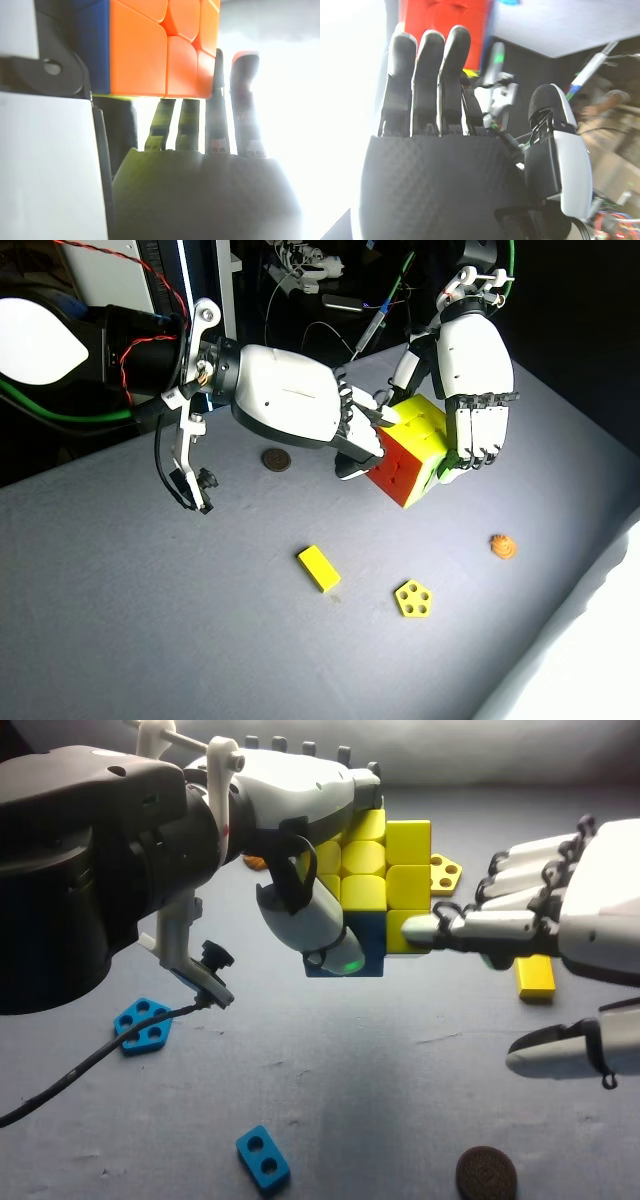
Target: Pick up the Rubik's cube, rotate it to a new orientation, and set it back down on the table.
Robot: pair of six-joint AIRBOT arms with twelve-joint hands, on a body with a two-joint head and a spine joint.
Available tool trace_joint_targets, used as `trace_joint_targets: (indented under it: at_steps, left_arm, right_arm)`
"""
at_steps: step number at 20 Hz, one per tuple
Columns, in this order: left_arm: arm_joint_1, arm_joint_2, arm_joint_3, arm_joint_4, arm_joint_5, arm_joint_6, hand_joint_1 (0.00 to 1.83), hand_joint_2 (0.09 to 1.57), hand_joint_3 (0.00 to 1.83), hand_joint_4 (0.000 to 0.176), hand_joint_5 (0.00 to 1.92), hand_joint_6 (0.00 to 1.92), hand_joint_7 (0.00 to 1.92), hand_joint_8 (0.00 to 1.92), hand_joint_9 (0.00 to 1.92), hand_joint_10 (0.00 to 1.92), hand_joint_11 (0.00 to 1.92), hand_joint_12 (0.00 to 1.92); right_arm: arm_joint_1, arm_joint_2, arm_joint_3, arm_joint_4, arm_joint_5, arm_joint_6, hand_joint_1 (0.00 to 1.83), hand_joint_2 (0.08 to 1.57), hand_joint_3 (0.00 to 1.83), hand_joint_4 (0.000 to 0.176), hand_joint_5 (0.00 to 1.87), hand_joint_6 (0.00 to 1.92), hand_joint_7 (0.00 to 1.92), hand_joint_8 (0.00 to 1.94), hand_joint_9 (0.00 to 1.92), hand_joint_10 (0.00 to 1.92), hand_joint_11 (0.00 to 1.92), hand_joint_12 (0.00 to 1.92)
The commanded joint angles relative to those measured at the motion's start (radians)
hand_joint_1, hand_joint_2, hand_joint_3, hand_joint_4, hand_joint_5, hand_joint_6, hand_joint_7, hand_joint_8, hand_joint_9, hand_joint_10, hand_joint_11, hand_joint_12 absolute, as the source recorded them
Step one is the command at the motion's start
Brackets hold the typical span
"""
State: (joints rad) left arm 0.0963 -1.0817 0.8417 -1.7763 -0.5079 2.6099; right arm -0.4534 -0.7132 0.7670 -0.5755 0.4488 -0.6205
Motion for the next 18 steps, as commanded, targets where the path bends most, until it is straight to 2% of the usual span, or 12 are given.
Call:
trace_joint_targets:
  at_steps: [1,5,9,12,15,16,18]
  left_arm:
    - [-0.022,0.006,0.003,0.051,0.020,-0.013,1.04,1.41,0.00,0.000,0.51,1.61,0.47,1.92,0.32,1.92,0.36,1.92]
    - [-0.024,0.006,0.004,0.051,0.020,-0.013,1.03,1.41,0.00,0.000,0.47,1.67,0.50,1.87,0.33,1.92,0.37,1.92]
    - [-0.024,0.006,0.004,0.051,0.019,-0.013,1.03,1.42,0.00,0.000,0.49,1.65,0.46,1.92,0.31,1.92,0.36,1.92]
    - [-0.024,0.006,0.004,0.051,0.019,-0.013,1.03,1.42,0.00,0.000,0.50,1.63,0.46,1.92,0.31,1.92,0.37,1.92]
    - [-0.024,0.006,0.004,0.052,0.018,-0.013,1.02,1.42,0.00,0.000,0.49,1.65,0.46,1.92,0.32,1.92,0.37,1.92]
    - [-0.024,0.006,0.004,0.052,0.018,-0.013,1.02,1.42,0.00,0.000,0.49,1.65,0.46,1.92,0.32,1.92,0.37,1.92]
    - [-0.025,0.006,0.004,0.052,0.017,-0.013,1.03,1.42,0.00,0.000,0.48,1.65,0.47,1.92,0.32,1.92,0.37,1.92]
  right_arm:
    - [0.011,0.002,-0.002,0.027,0.100,0.002,0.15,1.23,0.00,0.000,0.15,0.00,0.42,1.17,0.35,1.68,0.27,1.92]
    - [0.017,-0.007,-0.001,0.028,0.058,0.002,0.16,1.23,0.00,0.000,0.15,0.00,0.43,1.18,0.35,1.68,0.29,1.92]
    - [0.026,-0.017,0.012,0.043,0.045,0.001,0.16,1.23,0.00,0.000,0.16,0.01,0.43,1.15,0.35,1.65,0.28,1.92]
    - [0.030,-0.060,0.052,0.064,-0.023,0.001,0.15,1.23,0.00,0.000,0.16,0.01,0.42,1.17,0.35,1.69,0.27,1.92]
    - [0.025,-0.085,0.085,0.085,-0.035,-0.006,0.17,1.23,0.00,0.000,0.19,0.02,0.44,1.17,0.35,1.68,0.29,1.92]
    - [0.025,-0.089,0.087,0.106,-0.034,-0.030,0.17,1.23,0.00,0.000,0.19,0.02,0.44,1.17,0.35,1.68,0.29,1.92]
    - [0.020,-0.099,0.087,0.204,-0.034,-0.143,0.17,1.22,0.00,0.000,0.17,0.01,0.45,1.17,0.37,1.67,0.30,1.92]
